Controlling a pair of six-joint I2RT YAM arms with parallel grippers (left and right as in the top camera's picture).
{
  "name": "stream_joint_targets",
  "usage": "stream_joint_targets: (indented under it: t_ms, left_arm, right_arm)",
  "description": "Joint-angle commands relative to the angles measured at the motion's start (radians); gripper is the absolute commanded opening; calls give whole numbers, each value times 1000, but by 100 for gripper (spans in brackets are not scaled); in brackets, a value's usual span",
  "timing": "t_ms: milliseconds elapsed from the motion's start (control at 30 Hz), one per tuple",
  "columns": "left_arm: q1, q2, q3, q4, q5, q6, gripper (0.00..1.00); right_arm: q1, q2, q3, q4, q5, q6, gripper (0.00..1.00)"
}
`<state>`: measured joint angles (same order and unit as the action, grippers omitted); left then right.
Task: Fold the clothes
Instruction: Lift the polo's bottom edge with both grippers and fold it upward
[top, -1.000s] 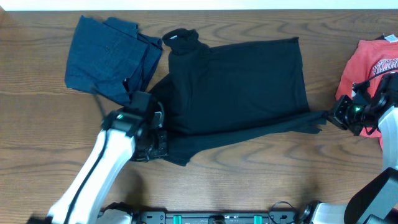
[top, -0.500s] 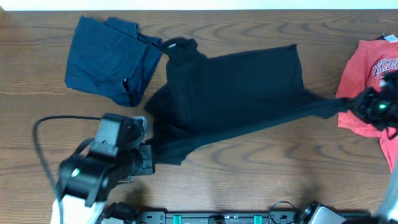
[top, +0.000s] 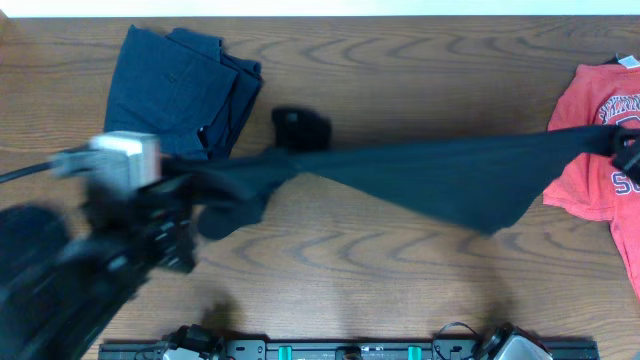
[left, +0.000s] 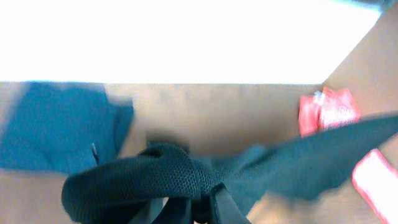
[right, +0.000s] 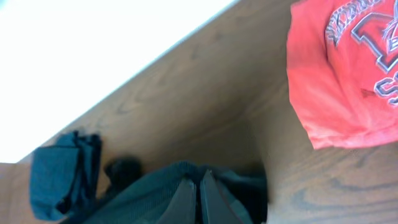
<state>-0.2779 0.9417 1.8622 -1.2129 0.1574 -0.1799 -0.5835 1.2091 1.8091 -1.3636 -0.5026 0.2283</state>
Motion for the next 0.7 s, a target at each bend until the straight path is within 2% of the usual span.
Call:
stream_joint_targets:
  t_ms: [0,100,200,367,467,600,667]
  left_arm:
    - [0,8,199,-31,-130,38,6]
    - [0,29,254,-87,-185,36,6]
    - [0,87,253,-188,-256,6,6]
    - [0,218,253,-216,-251,29,6]
    - [0,315,253,-87,-252,133,6]
    - [0,483,254,231,-252,264,6]
    - [-2,563,282,402,-247,277,6]
  right_arm:
    - [-14,-20,168,-60,3,5,1]
    - [-14,-20,246,-93,30,3,1]
    - [-14,-16,251,-95,77,4,1]
    - [-7,56,251,-87,83,4,1]
    - [14,132,251,-23,48,12,1]
    - [63,270,252,232,-60,94,1]
    - [68,331,252,375,-149,158,1]
